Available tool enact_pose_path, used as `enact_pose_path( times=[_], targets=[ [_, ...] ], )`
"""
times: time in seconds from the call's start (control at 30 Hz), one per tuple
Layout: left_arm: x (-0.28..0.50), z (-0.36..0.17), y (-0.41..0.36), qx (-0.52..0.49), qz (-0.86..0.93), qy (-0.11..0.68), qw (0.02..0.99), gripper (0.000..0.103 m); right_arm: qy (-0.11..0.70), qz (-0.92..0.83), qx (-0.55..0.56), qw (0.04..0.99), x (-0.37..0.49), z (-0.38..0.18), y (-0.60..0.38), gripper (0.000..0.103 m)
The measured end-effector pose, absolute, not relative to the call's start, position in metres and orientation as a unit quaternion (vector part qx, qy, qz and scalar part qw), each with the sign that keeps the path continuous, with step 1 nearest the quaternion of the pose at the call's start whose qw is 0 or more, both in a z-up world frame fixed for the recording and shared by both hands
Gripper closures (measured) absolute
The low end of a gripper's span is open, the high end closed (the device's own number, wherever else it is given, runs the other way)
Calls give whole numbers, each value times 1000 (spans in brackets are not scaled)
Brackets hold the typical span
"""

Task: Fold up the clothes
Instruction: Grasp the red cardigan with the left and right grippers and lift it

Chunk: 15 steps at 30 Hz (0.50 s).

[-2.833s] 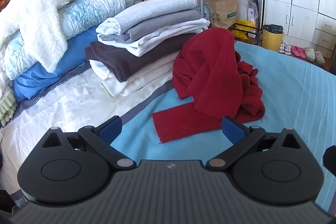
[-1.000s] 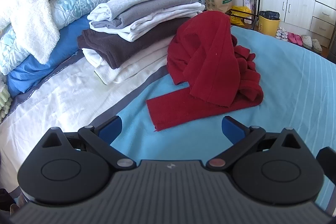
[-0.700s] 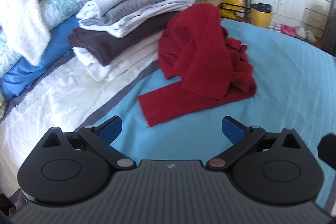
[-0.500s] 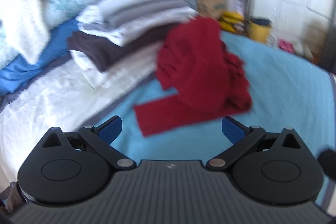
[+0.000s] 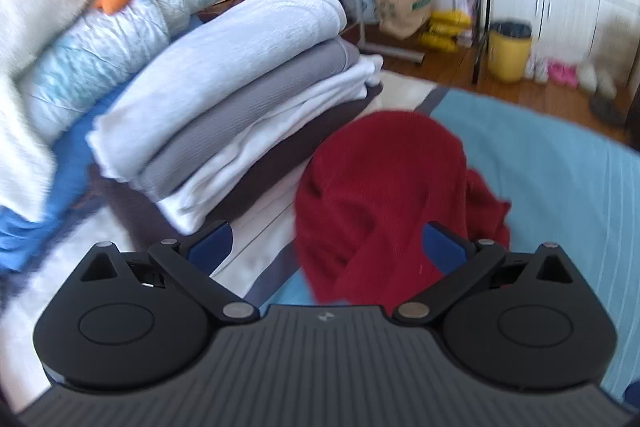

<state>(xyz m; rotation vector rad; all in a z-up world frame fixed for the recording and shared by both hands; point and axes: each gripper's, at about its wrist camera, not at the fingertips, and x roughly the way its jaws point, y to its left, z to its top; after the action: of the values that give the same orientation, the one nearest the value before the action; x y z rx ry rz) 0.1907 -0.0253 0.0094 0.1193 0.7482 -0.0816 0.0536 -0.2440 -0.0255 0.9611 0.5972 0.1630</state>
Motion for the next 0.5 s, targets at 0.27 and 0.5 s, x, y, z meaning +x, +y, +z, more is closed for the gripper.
enact_pose_path(
  times=[0.27, 0.5],
  targets=[
    [226, -67, 2, 3, -72, 434, 898, 0, 314, 34, 540, 780, 105, -104, -266, 0],
    [249, -82, 9, 27, -66, 449, 891, 0, 342, 19, 537, 771, 165, -124, -264, 5]
  ],
)
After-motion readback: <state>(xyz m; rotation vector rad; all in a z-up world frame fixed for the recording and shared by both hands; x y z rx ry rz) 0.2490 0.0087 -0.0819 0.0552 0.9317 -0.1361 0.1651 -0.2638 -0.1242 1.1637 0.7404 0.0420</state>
